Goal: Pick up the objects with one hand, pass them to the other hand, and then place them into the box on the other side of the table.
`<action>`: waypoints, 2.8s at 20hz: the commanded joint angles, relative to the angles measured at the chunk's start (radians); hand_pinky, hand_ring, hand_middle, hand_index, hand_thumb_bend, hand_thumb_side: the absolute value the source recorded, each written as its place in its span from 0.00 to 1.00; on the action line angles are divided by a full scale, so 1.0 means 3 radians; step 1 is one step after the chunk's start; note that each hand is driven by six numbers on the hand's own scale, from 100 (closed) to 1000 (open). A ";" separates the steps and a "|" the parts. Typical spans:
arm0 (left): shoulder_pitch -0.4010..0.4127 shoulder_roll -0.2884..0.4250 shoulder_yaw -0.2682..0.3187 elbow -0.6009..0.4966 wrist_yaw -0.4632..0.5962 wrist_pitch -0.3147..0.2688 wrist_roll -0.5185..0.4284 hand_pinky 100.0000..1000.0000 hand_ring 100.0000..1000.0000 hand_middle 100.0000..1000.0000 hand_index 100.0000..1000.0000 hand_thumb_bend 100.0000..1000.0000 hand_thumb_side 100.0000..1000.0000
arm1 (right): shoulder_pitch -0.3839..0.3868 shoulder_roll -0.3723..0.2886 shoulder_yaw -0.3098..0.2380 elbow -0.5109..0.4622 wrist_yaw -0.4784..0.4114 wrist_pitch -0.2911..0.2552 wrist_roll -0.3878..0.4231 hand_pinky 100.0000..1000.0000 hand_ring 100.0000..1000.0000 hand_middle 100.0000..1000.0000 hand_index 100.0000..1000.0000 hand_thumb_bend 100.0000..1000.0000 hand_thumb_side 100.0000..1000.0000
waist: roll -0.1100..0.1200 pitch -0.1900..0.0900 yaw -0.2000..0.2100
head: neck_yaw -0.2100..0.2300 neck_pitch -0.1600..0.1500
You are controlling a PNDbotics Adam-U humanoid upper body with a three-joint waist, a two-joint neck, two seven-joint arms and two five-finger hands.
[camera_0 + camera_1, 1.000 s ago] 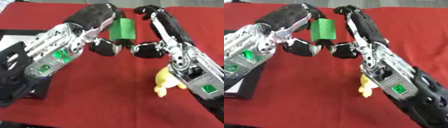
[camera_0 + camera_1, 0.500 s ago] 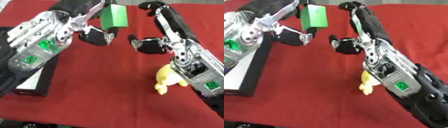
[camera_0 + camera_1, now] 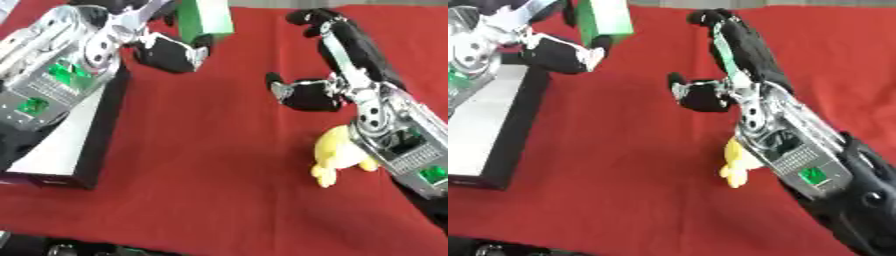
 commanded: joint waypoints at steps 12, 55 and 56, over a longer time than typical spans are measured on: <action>0.0556 0.0808 0.0368 -0.0280 0.0295 0.0161 0.0215 0.73 0.47 0.32 0.32 0.00 0.16 | -0.0018 -0.0183 -0.0080 -0.0052 -0.0255 -0.0026 -0.0128 0.84 0.84 0.82 0.85 0.10 0.00 | -0.0008 -0.0123 -0.0011 | 0.0247 -0.0022; 0.1538 0.1201 0.0833 0.0794 -0.0256 -0.0133 0.0150 0.93 0.82 0.79 0.90 0.32 0.92 | 0.0109 -0.0248 -0.0138 -0.0052 -0.0454 -0.0072 -0.0344 0.83 0.82 0.82 0.84 0.08 0.00 | -0.0213 -0.0064 -0.0159 | 0.0604 -0.0095; 0.1530 0.1195 0.0848 0.0795 -0.0323 -0.0148 0.0079 0.93 0.82 0.79 0.90 0.34 0.94 | 0.0110 -0.0250 -0.0138 -0.0052 -0.0456 -0.0071 -0.0348 0.83 0.82 0.82 0.84 0.08 0.00 | -0.0211 -0.0064 -0.0157 | 0.0602 -0.0095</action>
